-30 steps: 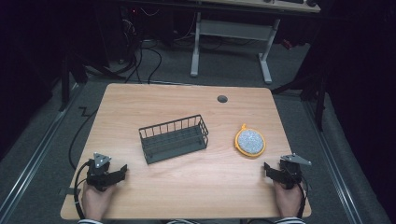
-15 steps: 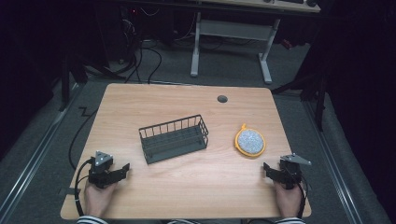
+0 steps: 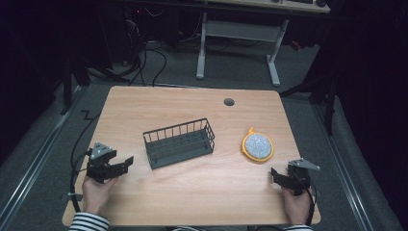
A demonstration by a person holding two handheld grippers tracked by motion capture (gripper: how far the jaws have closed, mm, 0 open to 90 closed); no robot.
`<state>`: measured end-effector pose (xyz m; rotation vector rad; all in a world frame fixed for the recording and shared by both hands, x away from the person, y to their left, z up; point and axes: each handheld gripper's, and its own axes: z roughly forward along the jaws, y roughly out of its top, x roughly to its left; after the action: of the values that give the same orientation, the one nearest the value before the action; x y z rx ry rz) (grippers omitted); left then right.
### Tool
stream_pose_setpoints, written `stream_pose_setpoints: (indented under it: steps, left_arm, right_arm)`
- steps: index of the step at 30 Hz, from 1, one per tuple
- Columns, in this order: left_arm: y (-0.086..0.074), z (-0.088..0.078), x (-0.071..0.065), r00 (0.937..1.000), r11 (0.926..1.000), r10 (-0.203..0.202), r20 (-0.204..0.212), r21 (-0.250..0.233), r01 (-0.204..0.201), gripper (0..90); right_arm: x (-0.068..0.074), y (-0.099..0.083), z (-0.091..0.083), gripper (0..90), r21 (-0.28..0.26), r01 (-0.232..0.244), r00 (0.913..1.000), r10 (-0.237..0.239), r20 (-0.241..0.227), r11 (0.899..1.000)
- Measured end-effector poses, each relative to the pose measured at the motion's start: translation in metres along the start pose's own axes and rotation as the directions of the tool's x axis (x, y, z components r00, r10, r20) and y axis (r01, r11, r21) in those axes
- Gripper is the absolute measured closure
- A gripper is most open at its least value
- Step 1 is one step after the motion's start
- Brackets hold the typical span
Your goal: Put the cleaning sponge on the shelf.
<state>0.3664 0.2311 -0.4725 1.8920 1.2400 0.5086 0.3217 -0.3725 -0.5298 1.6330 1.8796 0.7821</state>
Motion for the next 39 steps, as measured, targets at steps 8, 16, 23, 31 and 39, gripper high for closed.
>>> stream_pose_setpoints:
  steps: [8,16,23,31,39]
  left_arm:
    - [0.037,-0.004,-0.005,0.9989,0.9993,0.033,0.034,-0.020,-0.032,28.5]
    - [0.069,0.017,-0.014,0.9951,0.9960,0.086,0.049,0.019,-0.087,29.7]
    - [0.080,0.047,-0.025,0.9920,0.9920,0.113,0.057,0.050,-0.116,32.9]
    - [0.078,0.066,-0.022,0.9938,0.9909,0.100,0.049,0.086,-0.104,42.8]
    - [0.077,0.071,-0.024,0.9926,0.9904,0.099,0.071,0.090,-0.105,57.5]
  right_arm:
    - [0.000,0.000,0.000,26.2,0.001,0.001,1.0000,-0.001,-0.001,1.000]
    - [0.000,0.000,0.000,26.2,-0.002,0.000,1.0000,0.000,-0.002,1.000]
    - [0.000,0.000,0.000,26.1,-0.002,-0.001,1.0000,0.001,-0.002,1.000]
    - [0.000,0.000,0.000,25.9,-0.001,-0.002,1.0000,0.002,-0.004,1.000]
    - [0.000,0.000,0.000,25.8,-0.002,0.000,1.0000,0.000,-0.005,1.000]
